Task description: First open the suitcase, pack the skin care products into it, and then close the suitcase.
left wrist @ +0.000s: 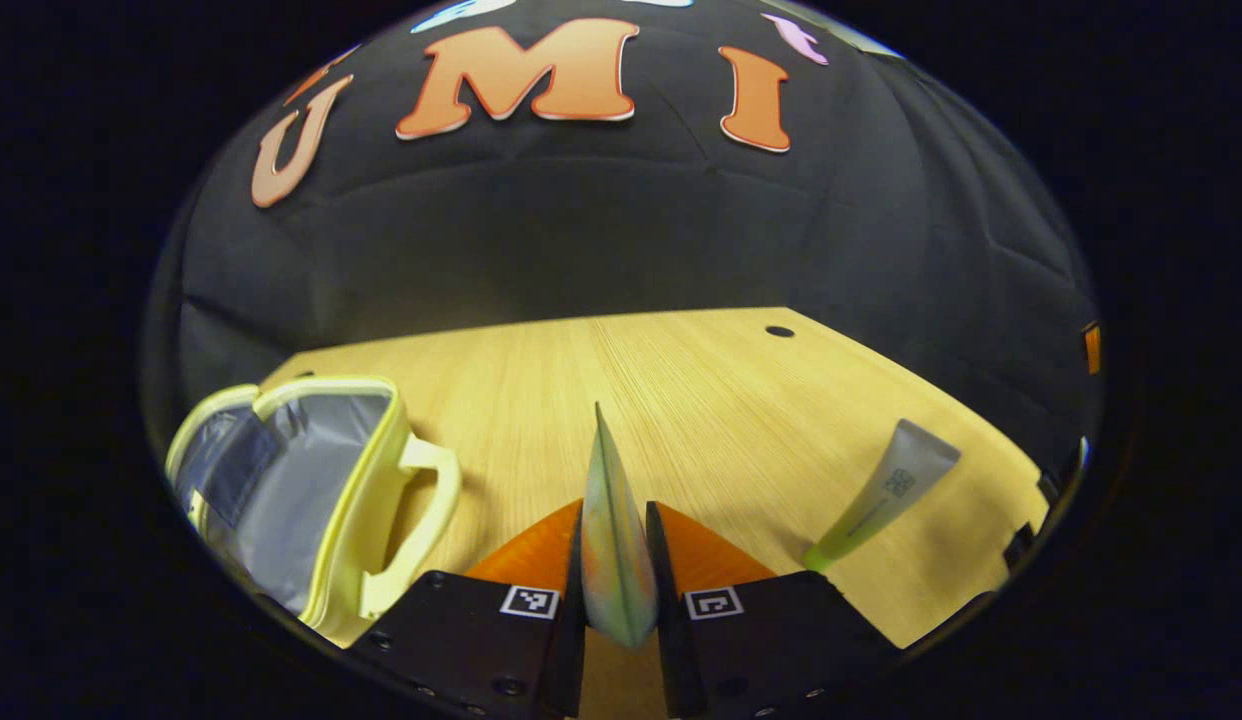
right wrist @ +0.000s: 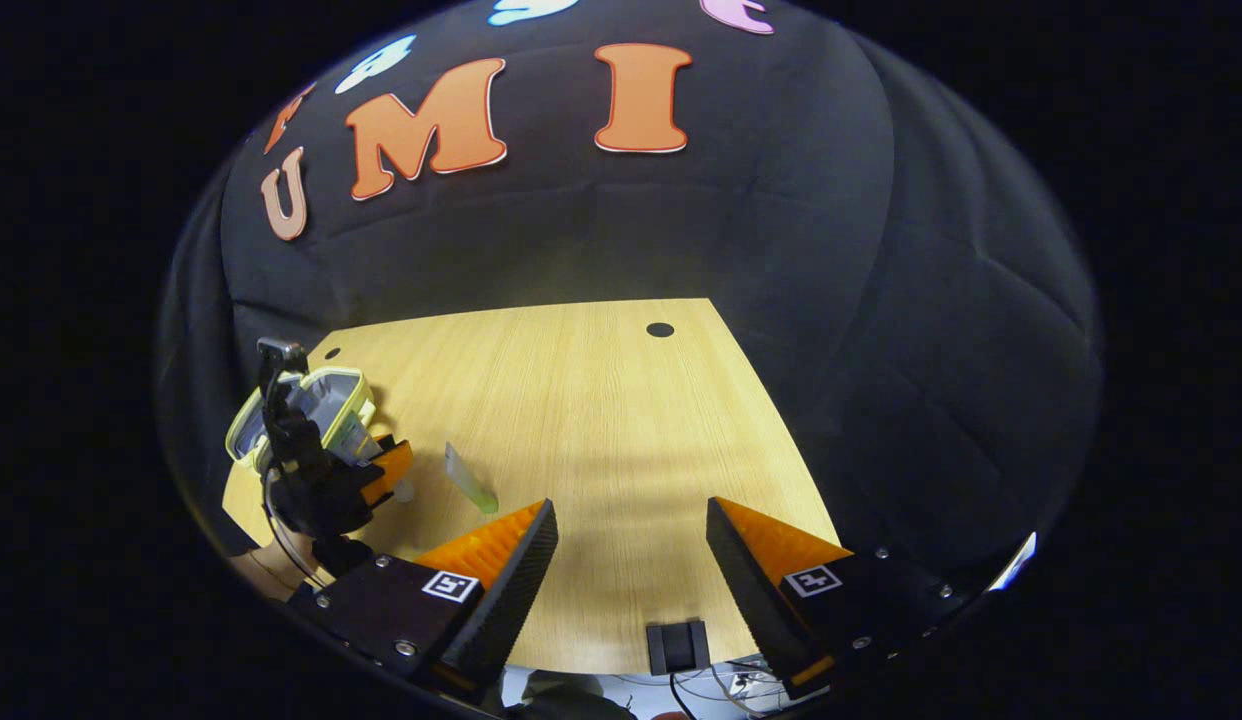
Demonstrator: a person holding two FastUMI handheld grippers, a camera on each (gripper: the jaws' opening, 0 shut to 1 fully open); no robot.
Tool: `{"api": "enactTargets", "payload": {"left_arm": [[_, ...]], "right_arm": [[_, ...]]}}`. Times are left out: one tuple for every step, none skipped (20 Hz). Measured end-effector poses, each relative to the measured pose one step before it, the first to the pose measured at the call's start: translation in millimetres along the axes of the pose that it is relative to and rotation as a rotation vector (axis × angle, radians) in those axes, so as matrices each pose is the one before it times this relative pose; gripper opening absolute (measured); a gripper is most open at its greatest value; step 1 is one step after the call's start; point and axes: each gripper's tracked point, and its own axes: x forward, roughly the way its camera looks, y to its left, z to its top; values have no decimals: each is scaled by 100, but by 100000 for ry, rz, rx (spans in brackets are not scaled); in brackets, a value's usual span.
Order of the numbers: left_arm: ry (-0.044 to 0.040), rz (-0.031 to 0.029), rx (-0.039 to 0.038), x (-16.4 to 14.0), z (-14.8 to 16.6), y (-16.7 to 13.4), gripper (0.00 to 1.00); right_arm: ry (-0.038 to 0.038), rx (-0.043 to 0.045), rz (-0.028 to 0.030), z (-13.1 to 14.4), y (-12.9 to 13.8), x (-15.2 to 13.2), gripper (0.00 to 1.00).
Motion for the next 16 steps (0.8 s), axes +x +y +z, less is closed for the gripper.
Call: {"api": "enactTargets", "payload": {"left_arm": [[3205, -2615, -4122, -262, -289, -406, 29], [1507, -2208, -3318, -972, 181, -500, 30], [1688, -1718, -211, -1214, 355, -139, 30], [983, 663, 1340, -1209, 542, 208, 30], [624, 60, 1799, -1348, 390, 377, 30], [-2, 154, 1338, -1457, 599, 153, 29], [462, 393, 1082, -1355, 497, 438, 30], [183, 685, 820, -1427, 467, 578, 30], [140, 1170, 635, -1311, 328, 686, 30], [-53, 1426, 518, -1154, 414, 755, 30], [19, 2020, 435, -1061, 292, 913, 30], [8, 2204, 322, -1194, 250, 973, 30], [-249, 1999, -107, -897, 296, 1048, 30], [-359, 1360, -426, -865, 237, 824, 30], [-367, 1226, -642, -822, 162, 626, 30], [-571, 994, -541, -653, 247, 733, 30]], "right_arm": [[-508, 138, 1180, 161, 623, 132, 96], [-904, 836, 1313, 365, 798, 203, 96], [-1720, 867, 1636, 586, 857, 349, 95], [-2203, 632, 1782, 852, 1022, 483, 95], [-2777, 394, 2573, 850, 1153, 406, 96], [-2714, 237, 2972, 930, 1359, 560, 95], [-2245, -44, 3365, 602, 1320, 510, 95], [-1888, -622, 3012, 622, 1303, 707, 95], [-1077, -1019, 2342, 171, 1115, 775, 95], [-578, -1519, 1953, 56, 993, 791, 95], [-419, -1609, 1730, -99, 790, 795, 95], [137, -1422, 1691, -241, 802, 857, 95], [834, -1427, 1324, -504, 468, 794, 96], [1447, -1371, 1735, -668, 620, 796, 95], [1929, -1419, 1640, -796, 442, 843, 96], [2908, -1487, 981, -1115, 255, 865, 96]]}}
